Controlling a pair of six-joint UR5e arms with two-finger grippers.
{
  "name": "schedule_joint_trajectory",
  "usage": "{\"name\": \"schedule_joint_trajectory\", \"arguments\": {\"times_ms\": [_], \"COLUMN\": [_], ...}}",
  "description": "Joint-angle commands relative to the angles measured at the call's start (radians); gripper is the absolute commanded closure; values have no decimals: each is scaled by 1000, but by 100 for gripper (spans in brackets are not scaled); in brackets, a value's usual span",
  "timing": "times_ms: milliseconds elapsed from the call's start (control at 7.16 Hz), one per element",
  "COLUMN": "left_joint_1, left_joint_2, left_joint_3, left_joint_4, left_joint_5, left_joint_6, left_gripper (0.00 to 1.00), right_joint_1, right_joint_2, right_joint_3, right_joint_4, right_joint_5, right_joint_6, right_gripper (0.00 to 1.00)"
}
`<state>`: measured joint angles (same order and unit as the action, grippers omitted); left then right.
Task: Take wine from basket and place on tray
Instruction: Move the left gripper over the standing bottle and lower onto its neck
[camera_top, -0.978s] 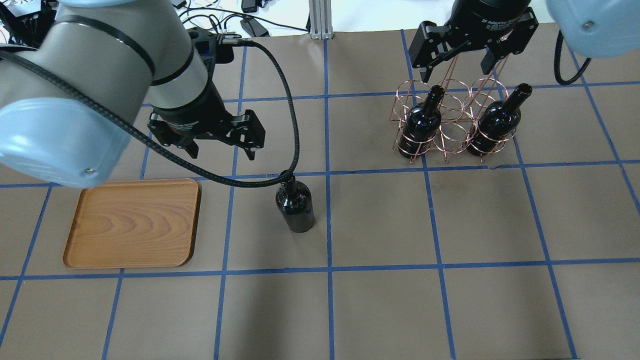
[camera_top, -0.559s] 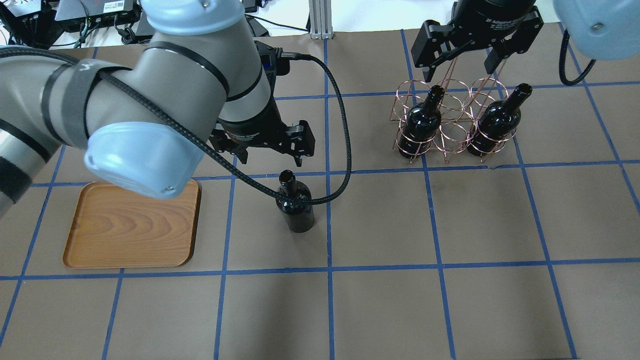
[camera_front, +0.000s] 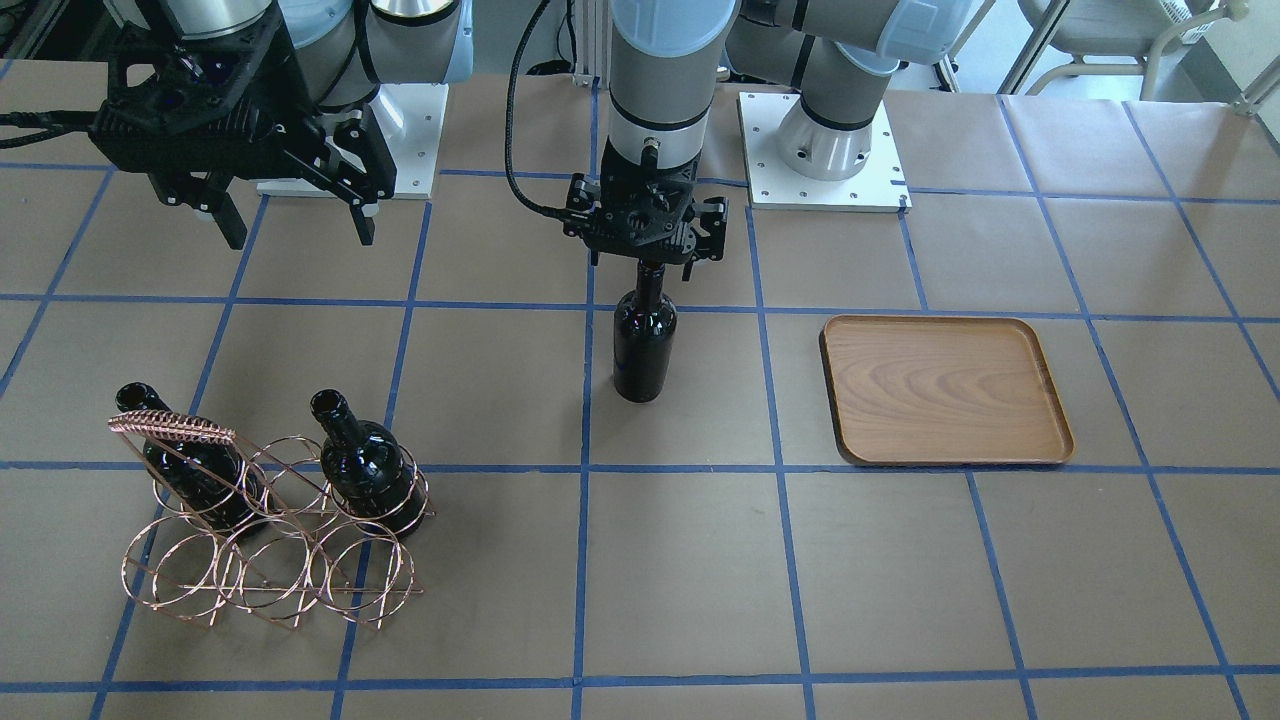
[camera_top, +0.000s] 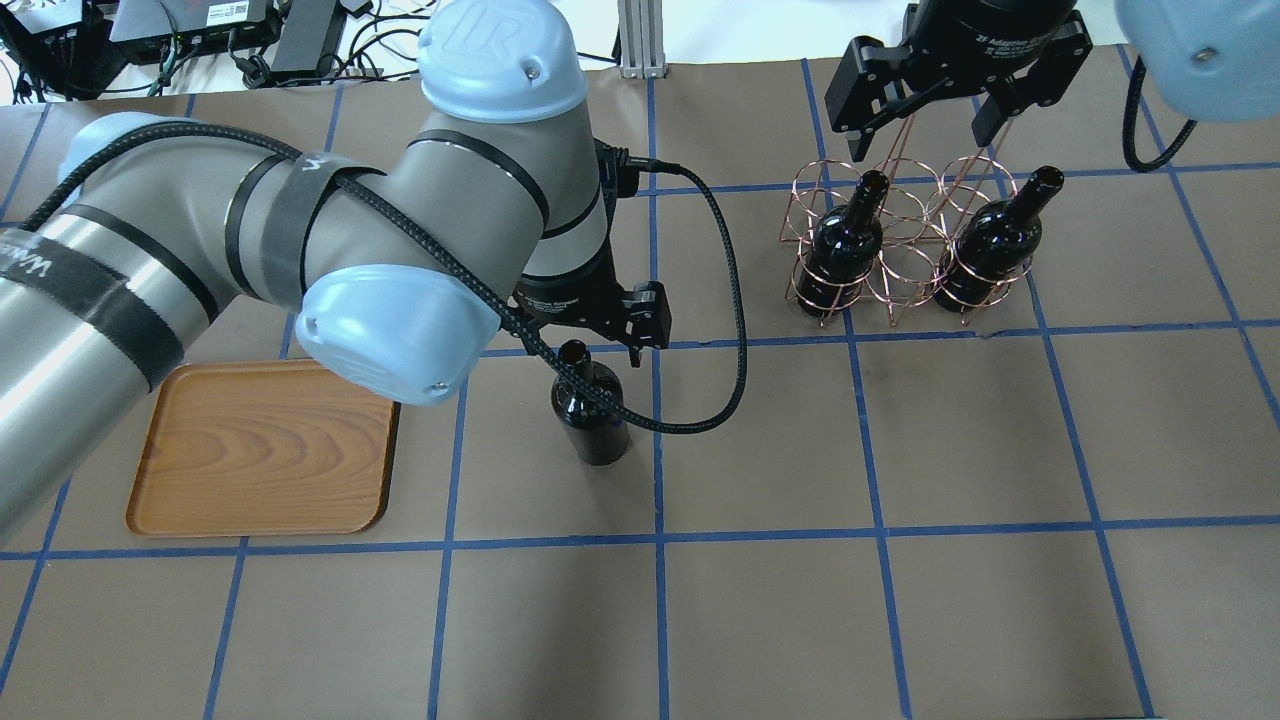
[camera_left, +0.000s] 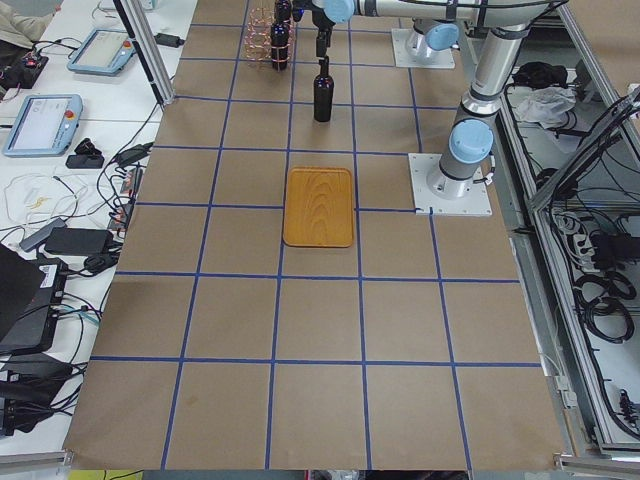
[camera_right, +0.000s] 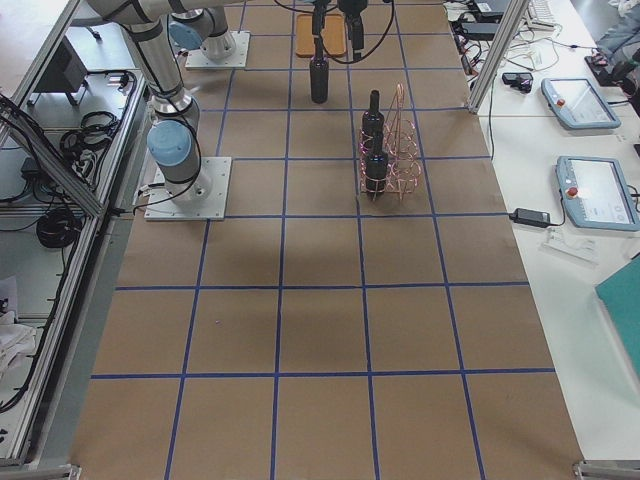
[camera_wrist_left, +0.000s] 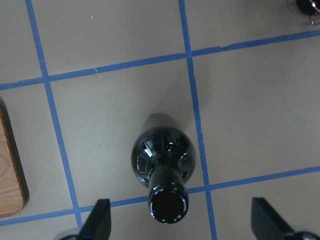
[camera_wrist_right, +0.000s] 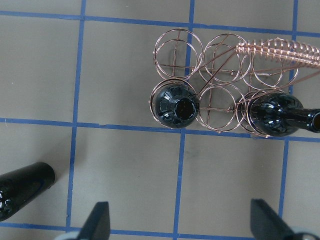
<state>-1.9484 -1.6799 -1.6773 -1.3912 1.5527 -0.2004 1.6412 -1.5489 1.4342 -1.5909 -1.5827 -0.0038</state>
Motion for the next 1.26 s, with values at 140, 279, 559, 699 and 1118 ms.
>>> {"name": "schedule_joint_trajectory", "arguments": {"times_ms": [140, 279, 559, 699, 1118], "left_joint_1": [8, 35, 43, 43, 39], "left_joint_2": [-17, -27, -29, -30, -32], "left_joint_3": [-28, -32, -35, -33, -33], "left_joint_4": [8, 18, 24, 26, 24], "left_joint_5": [4, 3, 0, -2, -6], "left_joint_6": [61, 88, 107, 107, 98], "left_gripper": [6, 6, 14, 21, 39], "right_joint_1": [0, -1, 0, 0, 0], "right_joint_2": [0, 0, 0, 0, 0], "right_joint_3": [0, 0, 0, 0, 0], "right_joint_4": [3, 3, 5, 3, 5], "right_joint_5": [0, -3, -3, -3, -2], "right_joint_6": [8, 8, 7, 5, 7], "right_gripper": [0, 0, 0, 0, 0]}}
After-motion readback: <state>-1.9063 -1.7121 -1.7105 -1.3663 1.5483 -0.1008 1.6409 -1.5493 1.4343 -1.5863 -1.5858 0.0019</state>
